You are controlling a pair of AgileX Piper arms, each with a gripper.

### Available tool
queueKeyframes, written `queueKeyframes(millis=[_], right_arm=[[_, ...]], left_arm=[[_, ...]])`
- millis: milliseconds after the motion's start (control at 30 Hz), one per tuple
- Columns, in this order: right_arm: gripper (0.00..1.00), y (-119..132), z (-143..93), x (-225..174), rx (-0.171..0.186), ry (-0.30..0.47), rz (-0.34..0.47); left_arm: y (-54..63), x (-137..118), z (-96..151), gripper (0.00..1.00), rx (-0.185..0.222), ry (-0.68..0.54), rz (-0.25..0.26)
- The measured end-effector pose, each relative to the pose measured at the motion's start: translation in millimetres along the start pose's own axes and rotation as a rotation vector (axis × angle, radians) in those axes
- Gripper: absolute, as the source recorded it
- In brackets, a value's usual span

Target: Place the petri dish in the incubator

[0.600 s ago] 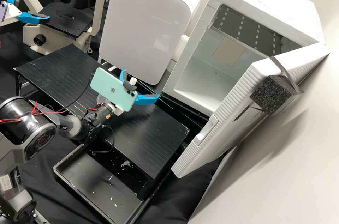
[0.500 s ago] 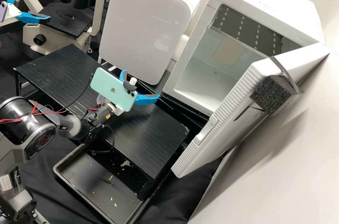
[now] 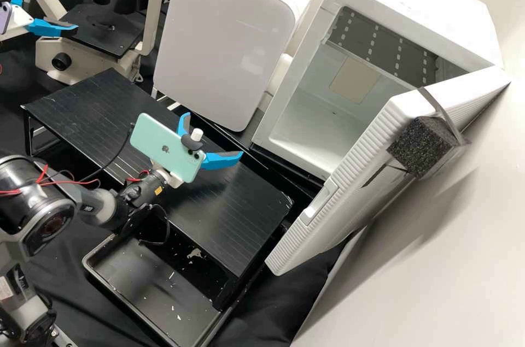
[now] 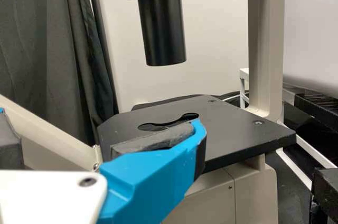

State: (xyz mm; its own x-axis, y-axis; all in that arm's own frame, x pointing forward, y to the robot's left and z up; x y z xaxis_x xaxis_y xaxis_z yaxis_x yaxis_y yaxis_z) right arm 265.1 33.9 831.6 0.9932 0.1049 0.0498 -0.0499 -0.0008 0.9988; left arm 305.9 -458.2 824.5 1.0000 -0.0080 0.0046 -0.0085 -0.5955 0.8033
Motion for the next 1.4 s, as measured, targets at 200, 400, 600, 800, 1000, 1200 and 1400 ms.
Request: queueKeyframes(millis=[200, 400, 600, 800, 1000, 1200, 1400], right_arm=[[1.00, 4, -7, -42, 0.020, 0.067, 0.036], [1.00, -14, -11, -69, 0.019, 0.099, -0.047], [1.00, -25, -5, -77, 0.023, 0.068, -0.101], [1.00, -32, 3, -74, 0.030, 0.027, -0.140], [1.00, -42, 8, -71, 0.009, 0.006, -0.184], [1.00, -42, 8, -68, -0.003, 0.015, -0.181], [0.00, -40, 11, -66, -0.003, 0.004, -0.169]], left_arm=[[0.0, 0, 0, 1.00, 0.000, 0.000, 0.000], [0.0, 0, 0, 1.00, 0.000, 0.000, 0.000], [0.0, 0, 0, 1.00, 0.000, 0.000, 0.000], [0.0, 0, 0, 1.00, 0.000, 0.000, 0.000], [0.0, 0, 0, 1.00, 0.000, 0.000, 0.000], [0.0, 0, 0, 1.00, 0.000, 0.000, 0.000], [0.0, 0, 0, 1.00, 0.000, 0.000, 0.000]])
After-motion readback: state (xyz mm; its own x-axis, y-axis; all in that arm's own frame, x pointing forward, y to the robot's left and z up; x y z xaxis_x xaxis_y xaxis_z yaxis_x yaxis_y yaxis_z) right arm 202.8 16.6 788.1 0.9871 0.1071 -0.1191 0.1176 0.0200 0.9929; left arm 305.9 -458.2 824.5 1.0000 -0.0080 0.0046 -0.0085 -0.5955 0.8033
